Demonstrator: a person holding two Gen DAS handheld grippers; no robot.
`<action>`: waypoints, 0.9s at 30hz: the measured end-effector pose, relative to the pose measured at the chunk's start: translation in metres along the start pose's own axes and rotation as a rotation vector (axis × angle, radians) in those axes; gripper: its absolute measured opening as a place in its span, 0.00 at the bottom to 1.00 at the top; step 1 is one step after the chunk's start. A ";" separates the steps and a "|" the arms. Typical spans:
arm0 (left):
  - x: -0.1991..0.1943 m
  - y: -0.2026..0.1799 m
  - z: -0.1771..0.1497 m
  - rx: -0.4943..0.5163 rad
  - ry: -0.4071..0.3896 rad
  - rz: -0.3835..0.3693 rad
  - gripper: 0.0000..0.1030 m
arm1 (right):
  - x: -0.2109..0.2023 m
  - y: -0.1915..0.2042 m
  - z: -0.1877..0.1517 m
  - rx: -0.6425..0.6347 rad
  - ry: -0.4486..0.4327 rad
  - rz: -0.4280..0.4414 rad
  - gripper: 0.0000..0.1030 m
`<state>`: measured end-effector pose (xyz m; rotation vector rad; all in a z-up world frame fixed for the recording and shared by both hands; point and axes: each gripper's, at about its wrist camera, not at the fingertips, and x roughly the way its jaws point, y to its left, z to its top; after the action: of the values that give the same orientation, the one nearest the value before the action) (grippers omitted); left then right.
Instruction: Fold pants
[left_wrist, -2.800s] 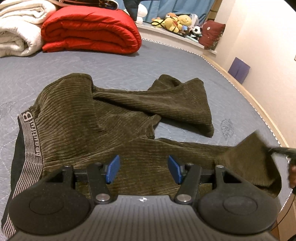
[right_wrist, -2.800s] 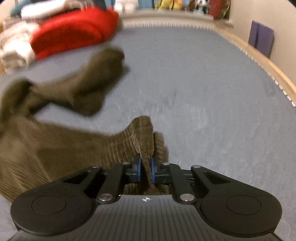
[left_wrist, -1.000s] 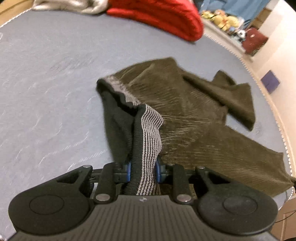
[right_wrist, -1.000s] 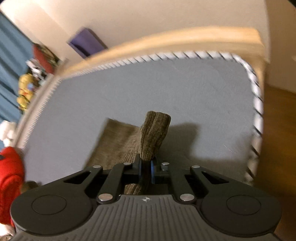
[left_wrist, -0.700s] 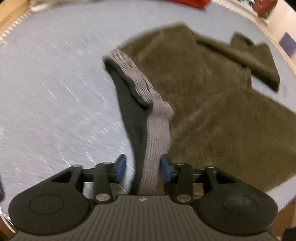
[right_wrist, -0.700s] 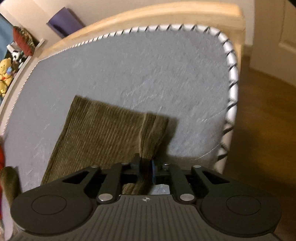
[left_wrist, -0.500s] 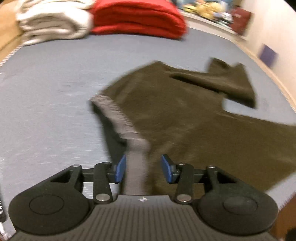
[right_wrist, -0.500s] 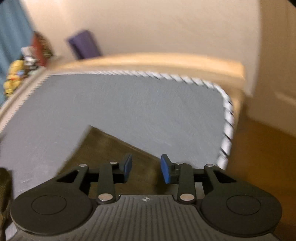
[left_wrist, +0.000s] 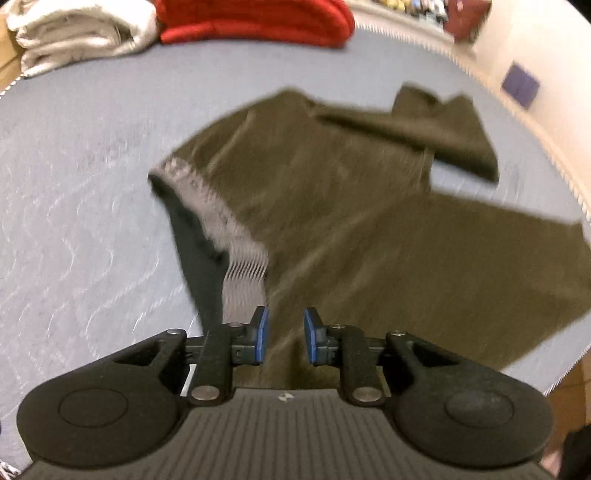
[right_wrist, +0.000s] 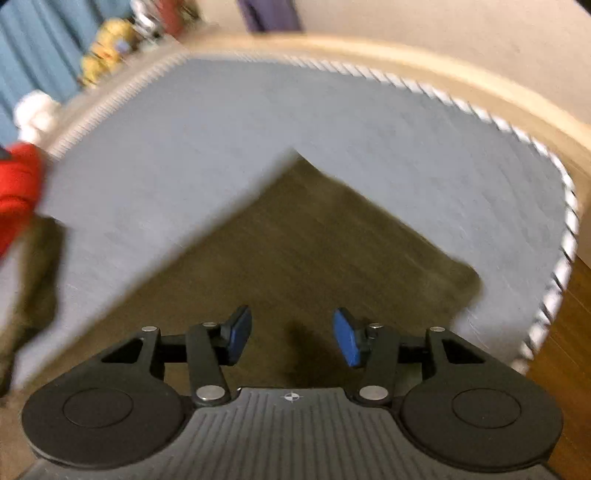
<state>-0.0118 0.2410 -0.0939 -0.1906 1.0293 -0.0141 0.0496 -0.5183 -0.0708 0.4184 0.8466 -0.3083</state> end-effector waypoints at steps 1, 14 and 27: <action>-0.002 -0.006 0.007 -0.003 -0.021 -0.002 0.22 | -0.004 0.008 0.001 -0.001 -0.026 0.028 0.51; -0.021 -0.171 0.107 0.048 -0.275 -0.088 0.14 | 0.008 0.190 0.014 -0.066 -0.079 0.480 0.18; 0.068 -0.243 0.114 0.156 -0.272 -0.100 0.14 | 0.134 0.276 -0.032 -0.090 0.077 0.363 0.53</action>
<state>0.1396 0.0121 -0.0548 -0.0979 0.7431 -0.1549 0.2288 -0.2748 -0.1291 0.4928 0.8384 0.0815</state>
